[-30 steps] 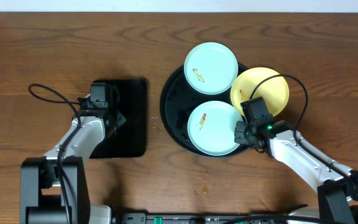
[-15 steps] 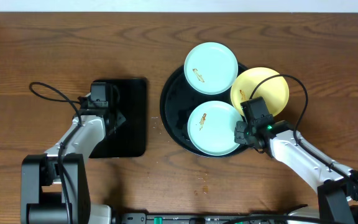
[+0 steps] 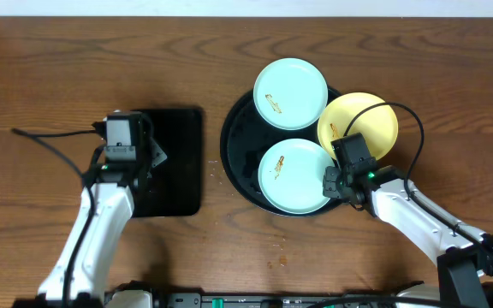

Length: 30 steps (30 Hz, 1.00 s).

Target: Clean dirty plates on tray and stack at the side

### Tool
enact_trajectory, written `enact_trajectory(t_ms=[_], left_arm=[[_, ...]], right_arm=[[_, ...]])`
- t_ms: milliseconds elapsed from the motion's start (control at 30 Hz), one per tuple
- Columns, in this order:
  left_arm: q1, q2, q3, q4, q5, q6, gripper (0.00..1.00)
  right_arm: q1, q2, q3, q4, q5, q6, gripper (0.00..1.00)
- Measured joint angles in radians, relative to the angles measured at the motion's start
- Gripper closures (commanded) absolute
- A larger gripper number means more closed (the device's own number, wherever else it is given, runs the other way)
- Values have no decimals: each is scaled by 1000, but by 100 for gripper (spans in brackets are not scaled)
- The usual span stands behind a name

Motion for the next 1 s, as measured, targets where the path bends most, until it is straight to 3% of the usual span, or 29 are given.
enact_trajectory(t_ms=[67, 233, 533, 600, 800, 1000], left_arm=[[0, -35, 0, -1, 19, 6, 93], [0, -93, 0, -9, 64, 52, 92], [0, -104, 0, -46, 129, 118, 93], [0, -104, 2, -61, 163, 136, 93], [0, -89, 113, -214, 212, 187, 93], [-7, 25, 334, -338, 338, 225, 92]], right_arm=[[0, 0, 0, 0, 1, 0, 67], [0, 0, 0, -3, 3, -7, 54], [0, 0, 0, -3, 3, -10, 56], [0, 0, 0, -3, 3, -11, 62], [0, 0, 0, -1, 0, -8, 99], [2, 0, 0, 6, 0, -6, 99]])
